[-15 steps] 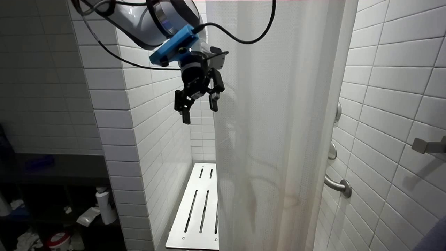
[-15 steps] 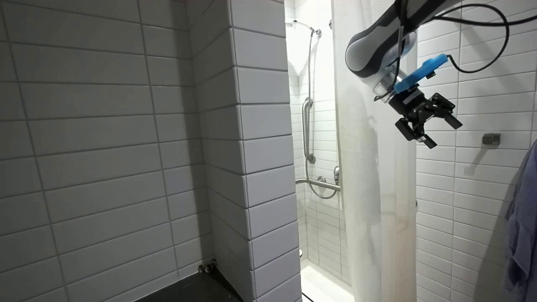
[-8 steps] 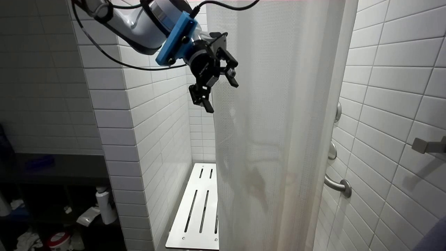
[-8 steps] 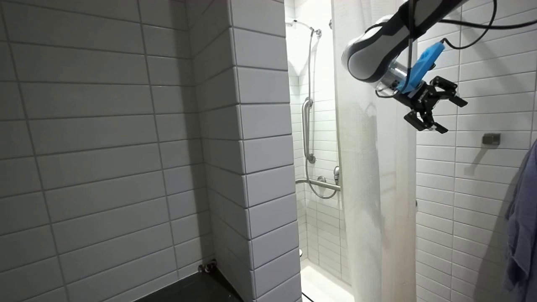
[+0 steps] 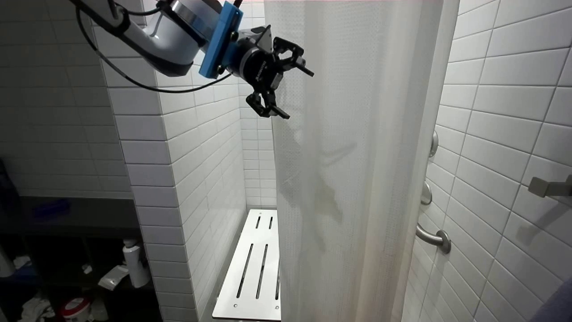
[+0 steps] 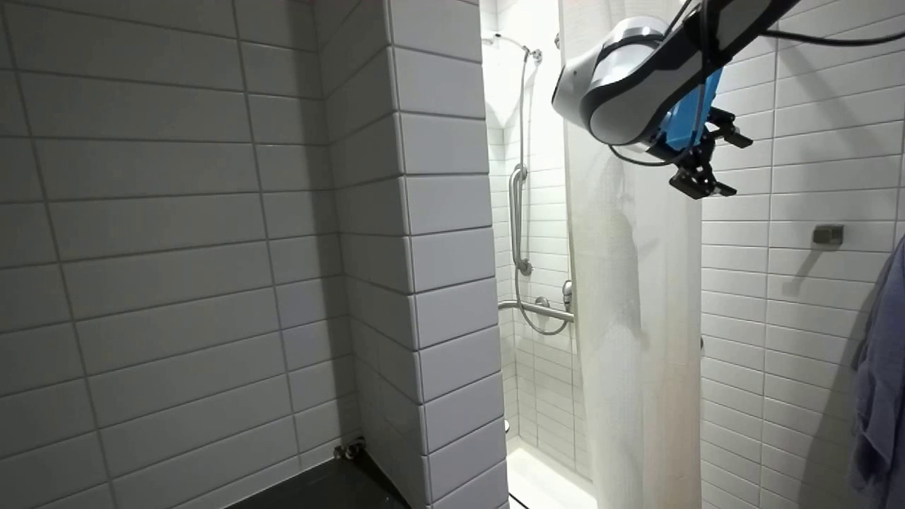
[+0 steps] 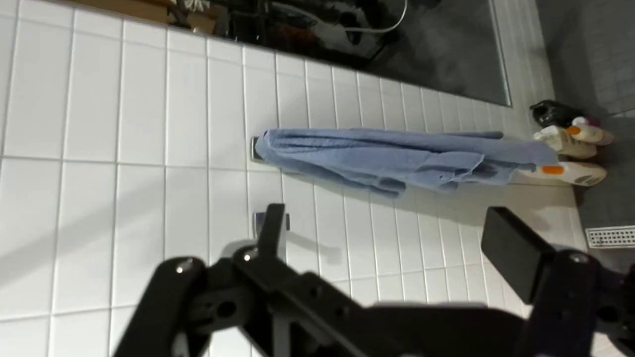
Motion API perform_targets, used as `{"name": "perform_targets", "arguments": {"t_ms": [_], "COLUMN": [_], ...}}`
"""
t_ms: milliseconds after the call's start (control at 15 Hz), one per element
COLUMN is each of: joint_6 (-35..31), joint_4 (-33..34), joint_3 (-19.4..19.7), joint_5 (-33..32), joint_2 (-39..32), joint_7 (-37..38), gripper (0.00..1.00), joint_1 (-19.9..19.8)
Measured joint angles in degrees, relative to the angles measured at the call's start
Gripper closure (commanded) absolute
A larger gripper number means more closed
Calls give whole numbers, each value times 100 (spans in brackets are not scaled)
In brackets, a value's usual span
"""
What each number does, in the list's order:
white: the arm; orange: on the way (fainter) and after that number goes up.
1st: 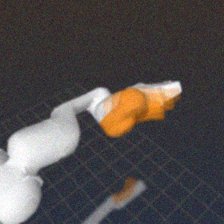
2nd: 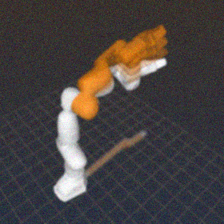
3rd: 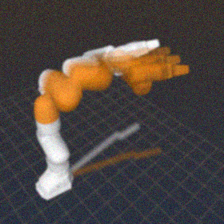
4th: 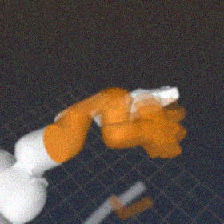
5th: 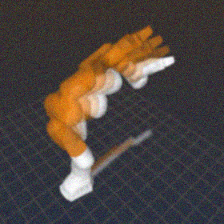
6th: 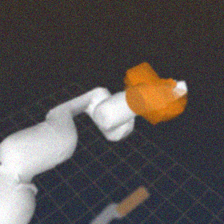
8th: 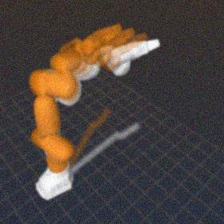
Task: Draw the shower curtain to the left.
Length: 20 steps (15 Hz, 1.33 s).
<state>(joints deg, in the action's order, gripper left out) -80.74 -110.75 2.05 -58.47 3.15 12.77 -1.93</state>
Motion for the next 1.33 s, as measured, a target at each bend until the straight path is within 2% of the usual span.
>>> {"name": "perform_targets", "arguments": {"t_ms": [467, 867, 1067, 1333], "joint_6": [-1532, -3351, -4357, -5475], "joint_4": [-711, -1408, -1747, -2076], "joint_3": [-145, -78, 112, 406], "joint_5": [-962, -1369, -1455, -1440], "joint_2": [507, 919, 1172, 1401], "joint_7": [-221, -550, -1033, -2084], "gripper": [0, 0, 0, 0], "joint_1": [228, 259, 229, 176]}}
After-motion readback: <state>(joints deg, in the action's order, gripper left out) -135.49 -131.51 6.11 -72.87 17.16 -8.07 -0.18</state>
